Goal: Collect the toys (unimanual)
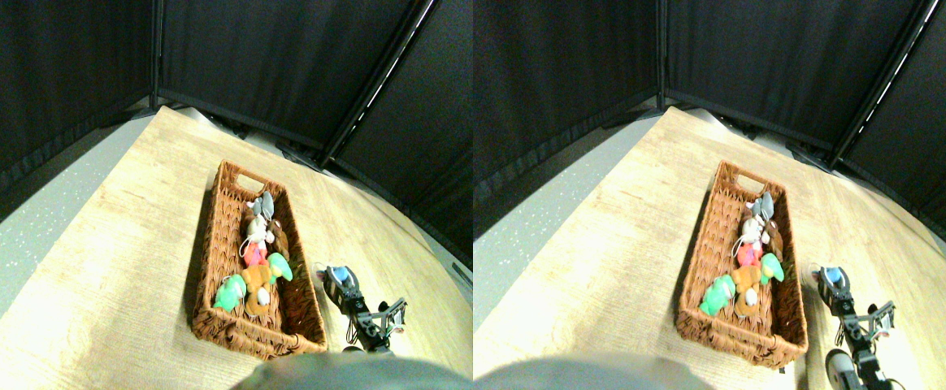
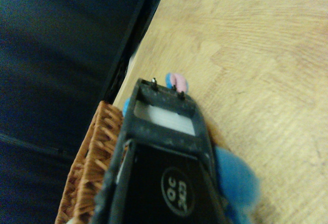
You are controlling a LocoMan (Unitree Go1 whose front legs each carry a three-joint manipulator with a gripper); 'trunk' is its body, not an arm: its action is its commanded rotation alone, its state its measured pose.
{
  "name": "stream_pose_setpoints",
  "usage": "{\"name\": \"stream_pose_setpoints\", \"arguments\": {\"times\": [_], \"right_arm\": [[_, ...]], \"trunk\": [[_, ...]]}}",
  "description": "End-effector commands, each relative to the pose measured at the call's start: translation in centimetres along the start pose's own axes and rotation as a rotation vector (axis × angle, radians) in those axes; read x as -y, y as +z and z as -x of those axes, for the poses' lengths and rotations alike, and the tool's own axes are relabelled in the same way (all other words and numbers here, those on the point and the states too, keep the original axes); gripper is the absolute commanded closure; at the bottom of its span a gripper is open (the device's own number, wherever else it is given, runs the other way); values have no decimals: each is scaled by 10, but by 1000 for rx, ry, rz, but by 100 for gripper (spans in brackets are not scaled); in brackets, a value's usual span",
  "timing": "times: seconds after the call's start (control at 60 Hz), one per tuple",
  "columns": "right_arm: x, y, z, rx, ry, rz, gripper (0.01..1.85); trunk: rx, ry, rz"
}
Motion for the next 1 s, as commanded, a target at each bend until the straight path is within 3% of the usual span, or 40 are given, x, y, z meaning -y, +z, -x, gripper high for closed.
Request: {"name": "stream_pose_setpoints", "arguments": {"times": [0.017, 0.3, 0.65, 1.0], "right_arm": [[-34, 1, 4, -24, 76, 17, 180], [-76, -22, 9, -122, 117, 17, 180], [-106, -49, 17, -179, 167, 37, 180], [-110, -77, 18, -239, 161, 61, 180]], "trunk": [[22, 1, 28], [51, 32, 64], [93, 55, 120], [94, 88, 151]]}}
